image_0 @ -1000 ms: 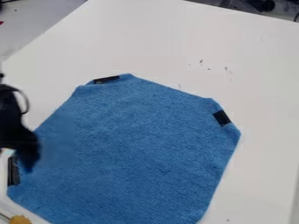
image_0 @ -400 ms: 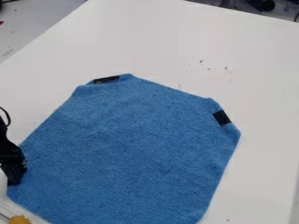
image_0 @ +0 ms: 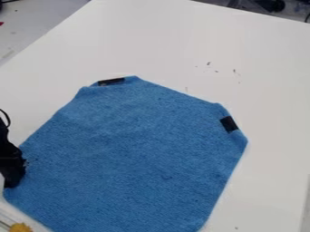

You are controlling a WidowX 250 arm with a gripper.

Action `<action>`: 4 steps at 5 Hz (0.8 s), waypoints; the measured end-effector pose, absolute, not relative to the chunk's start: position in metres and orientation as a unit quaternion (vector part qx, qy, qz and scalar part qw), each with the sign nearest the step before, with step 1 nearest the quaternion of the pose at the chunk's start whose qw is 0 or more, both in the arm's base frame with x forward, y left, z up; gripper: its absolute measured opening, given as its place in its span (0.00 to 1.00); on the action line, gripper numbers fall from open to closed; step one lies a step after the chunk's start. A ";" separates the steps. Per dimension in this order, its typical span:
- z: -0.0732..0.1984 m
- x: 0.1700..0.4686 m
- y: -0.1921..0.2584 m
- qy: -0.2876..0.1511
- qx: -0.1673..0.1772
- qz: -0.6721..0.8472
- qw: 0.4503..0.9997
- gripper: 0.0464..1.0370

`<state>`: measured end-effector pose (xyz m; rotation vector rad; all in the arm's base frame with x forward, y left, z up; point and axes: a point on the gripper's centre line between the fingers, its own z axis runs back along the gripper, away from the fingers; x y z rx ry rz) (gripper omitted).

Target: Fold the blue cloth from bottom left to top right

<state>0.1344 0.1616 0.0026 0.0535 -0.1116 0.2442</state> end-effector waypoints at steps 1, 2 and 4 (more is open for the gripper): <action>0.002 0.135 0.161 -0.047 0.027 0.114 0.992 0.43; 0.005 0.134 0.158 -0.033 0.026 0.110 0.993 0.20; 0.045 0.150 0.146 -0.009 0.066 0.100 0.993 0.02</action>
